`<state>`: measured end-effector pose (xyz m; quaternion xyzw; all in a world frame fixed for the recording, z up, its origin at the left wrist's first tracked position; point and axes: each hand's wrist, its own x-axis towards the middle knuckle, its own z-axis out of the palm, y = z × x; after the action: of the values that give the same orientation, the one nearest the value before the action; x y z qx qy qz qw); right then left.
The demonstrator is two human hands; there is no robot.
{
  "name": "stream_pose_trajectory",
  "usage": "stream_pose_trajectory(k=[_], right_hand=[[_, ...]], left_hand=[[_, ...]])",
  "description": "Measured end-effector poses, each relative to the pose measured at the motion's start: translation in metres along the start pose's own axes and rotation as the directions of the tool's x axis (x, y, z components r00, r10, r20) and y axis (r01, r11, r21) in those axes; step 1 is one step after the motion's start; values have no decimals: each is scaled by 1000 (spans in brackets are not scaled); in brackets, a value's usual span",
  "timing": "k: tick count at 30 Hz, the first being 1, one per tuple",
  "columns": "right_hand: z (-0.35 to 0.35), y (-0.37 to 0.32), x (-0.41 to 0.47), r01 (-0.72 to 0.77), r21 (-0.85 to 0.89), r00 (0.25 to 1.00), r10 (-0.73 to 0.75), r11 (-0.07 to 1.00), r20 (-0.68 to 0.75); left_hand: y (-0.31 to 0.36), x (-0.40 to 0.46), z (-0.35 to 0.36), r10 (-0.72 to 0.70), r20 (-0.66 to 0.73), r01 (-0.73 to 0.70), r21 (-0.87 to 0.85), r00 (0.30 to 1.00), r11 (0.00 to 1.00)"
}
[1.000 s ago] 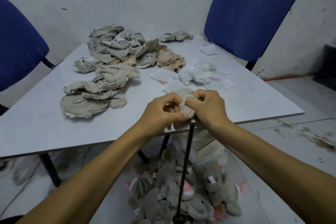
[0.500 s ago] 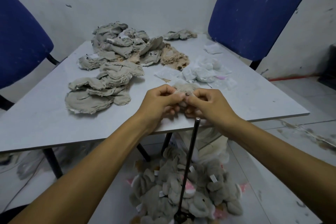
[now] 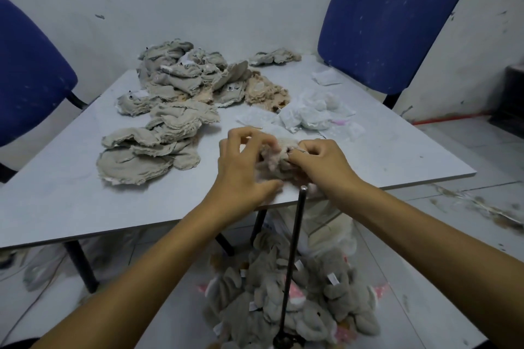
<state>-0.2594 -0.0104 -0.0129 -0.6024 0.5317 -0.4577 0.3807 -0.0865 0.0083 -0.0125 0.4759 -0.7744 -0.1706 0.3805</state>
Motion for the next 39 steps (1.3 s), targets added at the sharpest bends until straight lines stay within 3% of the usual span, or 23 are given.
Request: stream_pose_trajectory(k=[3, 7, 8, 11, 13, 17, 20, 22, 24, 26, 28, 29, 31, 33, 35, 39], right_hand=[[2, -5, -3, -47, 76, 994, 39, 996, 99], [0, -17, -5, -188, 398, 975, 121, 898, 188], [-3, -17, -6, -125, 380, 985, 69, 916, 159], [-9, -14, -12, 181, 56, 980, -185, 982, 77], [-6, -10, -16, 234, -25, 971, -232, 972, 61], [1, -6, -14, 263, -151, 962, -271, 953, -35], [-13, -11, -6, 191, -73, 963, -201, 979, -180], [-34, -11, 7, 105, 22, 922, -89, 994, -376], [-51, -11, 14, 31, 83, 895, 10, 996, -445], [-51, -9, 16, 3, 147, 934, 49, 989, -353], [-41, -10, 14, -3, 234, 979, 50, 972, -195], [-36, -12, 13, -6, 269, 991, 42, 963, -128], [-31, -18, 13, -4, 351, 999, 17, 936, -31], [-29, -24, 13, 7, 458, 999, -22, 889, 27], [-26, -29, 13, 28, 549, 996, -69, 835, 55], [-19, -36, 12, 36, 611, 989, -114, 791, 90]], left_hand=[[-9, 2, -7, -45, 155, 64, -114, 987, 991], [-23, 10, -6, -183, -6, 180, -152, 983, 972], [-25, 12, -6, -226, -16, 219, -197, 974, 956], [-29, 14, -4, -268, -18, 258, -225, 963, 940], [-27, 14, -2, -250, -15, 242, -195, 968, 950], [-23, 14, -3, -211, 4, 209, -165, 977, 964], [-26, 14, -12, -248, -42, 229, -265, 968, 937], [-33, 17, -26, -216, -220, 195, -113, 951, 974], [-36, 16, -38, -140, -299, 158, 37, 944, 987], [-32, 14, -34, -6, -216, 65, 267, 976, 962], [-29, 7, -23, 46, 6, -45, 393, 999, 918], [-27, 5, -21, 29, 140, -79, 362, 990, 929], [-15, 6, -23, 0, 292, -36, 120, 957, 992], [-6, 11, -23, -16, 249, 57, -160, 968, 985], [-1, 17, -23, -38, 150, 80, -285, 988, 955], [-2, 28, -24, -113, 151, 148, -241, 982, 959]])
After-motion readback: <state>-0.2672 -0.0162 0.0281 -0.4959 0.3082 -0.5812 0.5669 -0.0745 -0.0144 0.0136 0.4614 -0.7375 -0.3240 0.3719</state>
